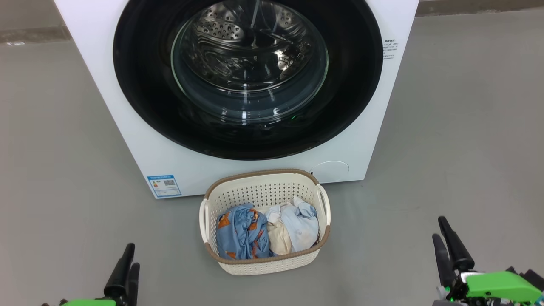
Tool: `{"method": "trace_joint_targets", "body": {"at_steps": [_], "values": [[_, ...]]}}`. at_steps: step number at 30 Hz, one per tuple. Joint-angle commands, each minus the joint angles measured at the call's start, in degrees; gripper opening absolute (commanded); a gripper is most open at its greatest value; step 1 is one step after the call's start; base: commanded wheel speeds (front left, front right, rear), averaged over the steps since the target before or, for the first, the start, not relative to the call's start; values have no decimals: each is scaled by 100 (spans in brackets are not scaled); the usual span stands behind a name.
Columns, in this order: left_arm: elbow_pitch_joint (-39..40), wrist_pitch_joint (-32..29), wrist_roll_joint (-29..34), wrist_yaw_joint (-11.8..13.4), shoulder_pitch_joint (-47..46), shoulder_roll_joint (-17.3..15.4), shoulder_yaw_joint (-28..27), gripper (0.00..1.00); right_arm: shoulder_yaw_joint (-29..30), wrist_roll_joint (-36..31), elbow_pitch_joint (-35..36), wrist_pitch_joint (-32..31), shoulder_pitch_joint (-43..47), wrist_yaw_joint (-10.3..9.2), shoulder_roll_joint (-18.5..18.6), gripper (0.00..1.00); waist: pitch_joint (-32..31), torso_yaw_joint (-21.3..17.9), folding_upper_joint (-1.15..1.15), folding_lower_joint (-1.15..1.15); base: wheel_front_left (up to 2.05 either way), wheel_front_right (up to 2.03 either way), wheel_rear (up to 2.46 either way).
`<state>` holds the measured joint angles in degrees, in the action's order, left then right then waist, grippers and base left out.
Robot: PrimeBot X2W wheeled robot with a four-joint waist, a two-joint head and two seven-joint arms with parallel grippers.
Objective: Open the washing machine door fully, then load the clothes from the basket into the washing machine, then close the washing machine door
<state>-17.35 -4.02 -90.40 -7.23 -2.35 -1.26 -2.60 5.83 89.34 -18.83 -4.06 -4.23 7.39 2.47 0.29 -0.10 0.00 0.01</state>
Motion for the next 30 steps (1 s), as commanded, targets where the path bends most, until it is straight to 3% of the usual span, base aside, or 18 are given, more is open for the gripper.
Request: {"method": "trace_joint_targets", "body": {"at_steps": [1, 13, 30], "values": [[197, 45, 99, -9, -285, -129, -14, 100, -73, -91, 173, 47, -312, 2, 101, 100, 1, -1, 0, -1, 0, 0, 0], [372, 249, 815, -11, -374, -241, 135, 100, -348, -671, 143, 280, -529, 3, 269, 100, 16, -13, 0, -1, 0, 0, 0], [485, 522, 2205, -13, -461, -492, 437, 100, -691, -2035, 74, 548, -734, 4, 437, 100, 21, -10, 0, -1, 0, 0, 0]]}}
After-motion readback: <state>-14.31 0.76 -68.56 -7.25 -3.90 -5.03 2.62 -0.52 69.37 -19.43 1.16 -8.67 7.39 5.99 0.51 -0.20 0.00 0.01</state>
